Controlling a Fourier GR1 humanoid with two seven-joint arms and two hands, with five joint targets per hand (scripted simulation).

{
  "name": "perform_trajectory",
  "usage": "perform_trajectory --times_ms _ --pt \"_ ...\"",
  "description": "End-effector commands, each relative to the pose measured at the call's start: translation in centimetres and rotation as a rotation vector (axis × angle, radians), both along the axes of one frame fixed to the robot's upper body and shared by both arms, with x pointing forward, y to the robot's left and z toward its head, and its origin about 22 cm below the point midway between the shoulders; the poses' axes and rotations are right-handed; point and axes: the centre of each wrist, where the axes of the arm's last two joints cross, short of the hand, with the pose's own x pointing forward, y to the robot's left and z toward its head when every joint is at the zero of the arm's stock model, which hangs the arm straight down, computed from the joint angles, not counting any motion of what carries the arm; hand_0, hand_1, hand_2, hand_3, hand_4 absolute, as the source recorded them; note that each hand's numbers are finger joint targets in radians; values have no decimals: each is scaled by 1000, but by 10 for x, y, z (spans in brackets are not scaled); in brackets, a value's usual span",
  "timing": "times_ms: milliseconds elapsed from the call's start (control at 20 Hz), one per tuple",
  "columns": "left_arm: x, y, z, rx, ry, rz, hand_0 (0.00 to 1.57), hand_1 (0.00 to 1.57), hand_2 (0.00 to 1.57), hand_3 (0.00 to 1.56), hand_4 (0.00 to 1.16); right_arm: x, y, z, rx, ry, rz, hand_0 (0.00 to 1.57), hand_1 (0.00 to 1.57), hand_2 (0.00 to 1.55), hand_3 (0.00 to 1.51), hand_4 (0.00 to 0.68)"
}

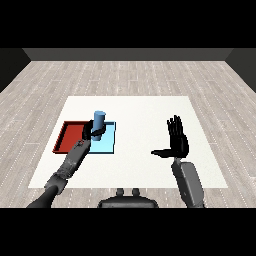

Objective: Pick the blue can and put it in the blue box

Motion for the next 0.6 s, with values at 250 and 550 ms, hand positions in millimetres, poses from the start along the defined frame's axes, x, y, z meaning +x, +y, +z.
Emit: perform_trajectory --times_ms 250,550 --pt "3 -6 -28 93 252 47 1571 1571 1571 1453 983 14 -4 -33 58 55 -31 0 0 0 0 0" --pt "-21 -13 -59 13 348 149 1146 1146 1136 1057 889 24 -4 -16 29 59 -47 0 0 0 0 0"
